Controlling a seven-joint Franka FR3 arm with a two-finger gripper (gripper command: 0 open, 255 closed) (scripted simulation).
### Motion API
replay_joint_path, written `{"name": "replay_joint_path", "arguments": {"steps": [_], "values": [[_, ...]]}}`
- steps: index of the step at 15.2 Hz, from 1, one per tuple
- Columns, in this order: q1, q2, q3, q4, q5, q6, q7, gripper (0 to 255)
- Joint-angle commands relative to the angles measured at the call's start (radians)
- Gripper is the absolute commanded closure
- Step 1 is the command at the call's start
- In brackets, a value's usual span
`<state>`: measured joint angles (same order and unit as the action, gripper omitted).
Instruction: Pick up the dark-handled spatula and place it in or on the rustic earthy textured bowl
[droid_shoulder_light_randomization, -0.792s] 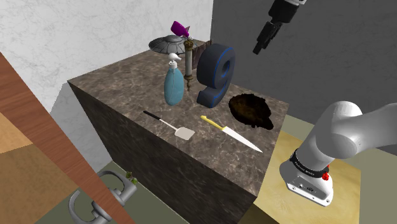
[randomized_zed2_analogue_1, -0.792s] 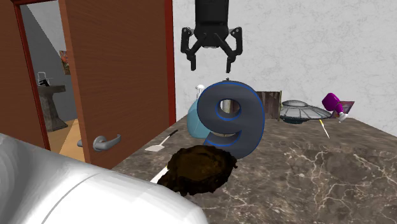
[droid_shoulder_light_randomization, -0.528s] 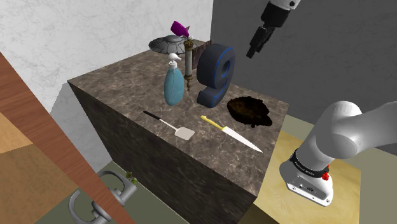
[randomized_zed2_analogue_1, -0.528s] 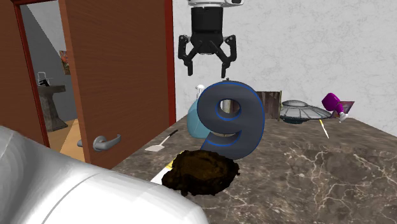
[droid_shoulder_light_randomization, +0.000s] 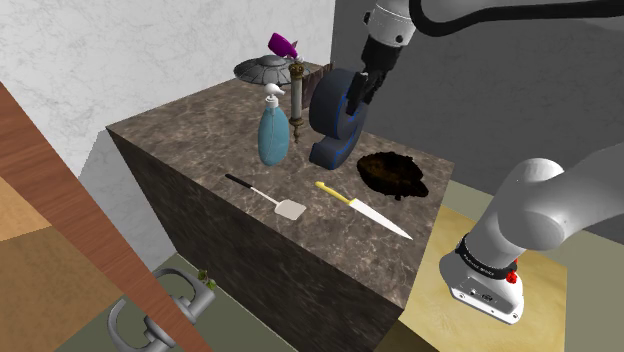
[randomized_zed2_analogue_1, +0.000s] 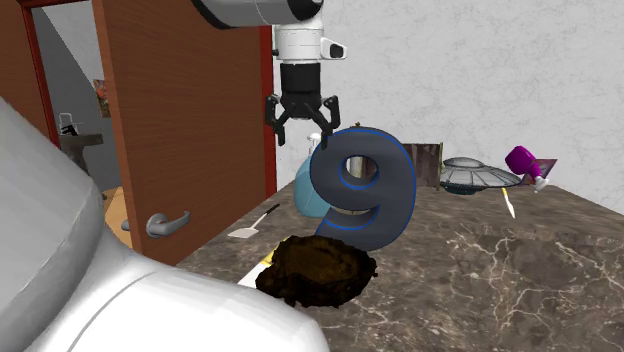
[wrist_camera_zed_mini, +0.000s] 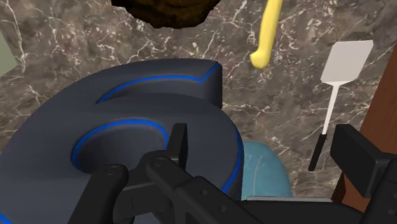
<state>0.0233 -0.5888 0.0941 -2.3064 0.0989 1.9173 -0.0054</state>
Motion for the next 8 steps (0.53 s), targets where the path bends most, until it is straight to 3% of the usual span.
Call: {"name": "replay_joint_path", "arguments": {"steps": [1, 8], "values": [[0.008, 0.049, 0.032, 0.005, 0.004, 0.037, 0.033, 0], [0.024, 0.271, 0.134, 0.075, -0.016, 0.158, 0.146, 0]]}}
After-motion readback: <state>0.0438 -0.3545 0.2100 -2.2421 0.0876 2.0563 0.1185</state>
